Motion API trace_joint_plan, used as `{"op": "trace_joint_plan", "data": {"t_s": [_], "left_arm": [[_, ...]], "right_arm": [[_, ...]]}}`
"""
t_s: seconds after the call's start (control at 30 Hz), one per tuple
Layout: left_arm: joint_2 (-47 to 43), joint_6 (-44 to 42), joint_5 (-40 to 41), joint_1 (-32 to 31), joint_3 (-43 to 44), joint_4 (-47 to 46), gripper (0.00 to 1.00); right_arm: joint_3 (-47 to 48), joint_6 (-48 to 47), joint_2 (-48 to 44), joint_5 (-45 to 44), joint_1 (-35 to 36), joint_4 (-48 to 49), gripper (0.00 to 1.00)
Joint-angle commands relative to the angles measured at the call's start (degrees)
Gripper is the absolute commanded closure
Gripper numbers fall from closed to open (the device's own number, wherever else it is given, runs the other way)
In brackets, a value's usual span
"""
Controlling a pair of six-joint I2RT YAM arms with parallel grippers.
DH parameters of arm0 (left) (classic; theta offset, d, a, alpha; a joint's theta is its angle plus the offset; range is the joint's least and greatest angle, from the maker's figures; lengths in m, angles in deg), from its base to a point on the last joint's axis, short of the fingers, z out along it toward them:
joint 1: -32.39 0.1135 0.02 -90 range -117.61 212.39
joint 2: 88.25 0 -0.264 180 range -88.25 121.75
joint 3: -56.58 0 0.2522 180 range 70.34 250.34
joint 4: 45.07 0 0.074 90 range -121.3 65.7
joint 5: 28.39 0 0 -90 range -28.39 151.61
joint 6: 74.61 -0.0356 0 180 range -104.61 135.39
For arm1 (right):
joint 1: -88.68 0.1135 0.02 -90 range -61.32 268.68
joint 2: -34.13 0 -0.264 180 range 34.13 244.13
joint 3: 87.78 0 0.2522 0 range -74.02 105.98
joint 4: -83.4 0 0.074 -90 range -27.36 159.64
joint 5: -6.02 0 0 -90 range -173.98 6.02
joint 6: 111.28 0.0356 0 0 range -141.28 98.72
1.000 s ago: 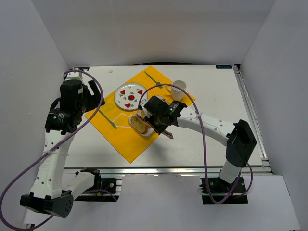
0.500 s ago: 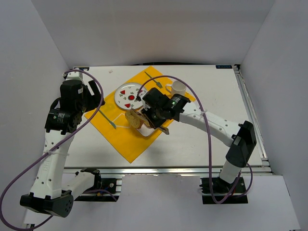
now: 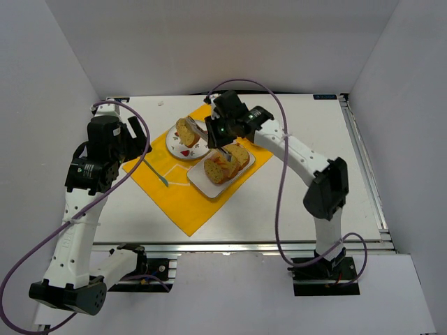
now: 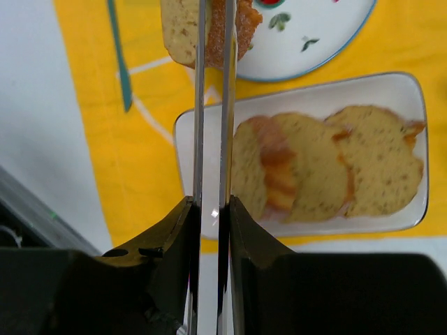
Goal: Place the bread
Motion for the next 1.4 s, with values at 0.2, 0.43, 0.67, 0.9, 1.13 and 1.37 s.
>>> {"op": "trace_joint_plan", "data": {"t_s": [0.2, 0.43, 0.67, 0.9, 1.13, 1.37], "left_arm": [[0.76, -1.21, 1.77, -0.28, 1.94, -1.01, 0.11], [3.13, -1.65, 2.12, -0.28, 2.64, -1.1, 0.11], [2.96, -1.48, 2.47, -0.28, 2.11, -0.57, 0.11], [2.26, -0.95, 2.82, -0.28, 1.76, -0.22, 0.11], [1.64, -0.33, 2.65, -0.28, 1.5, -0.22, 0.11], [0.5, 0.63, 3.0, -0.28, 1.5, 0.31, 0.11]], "right_arm": [[12.97, 3.48, 13.64, 10.61, -5.94, 5.58, 0.92], [12.71, 5.51, 18.13, 15.01, -6.73, 8.66, 0.91], [10.6, 6.74, 18.84, 13.08, -6.91, 10.33, 0.79], [8.31, 7.97, 17.43, 9.65, -7.43, 11.12, 0.66], [7.52, 8.24, 16.29, 9.47, -7.79, 10.95, 0.54], [6.73, 8.24, 13.66, 8.86, -7.96, 11.12, 0.5]]}}
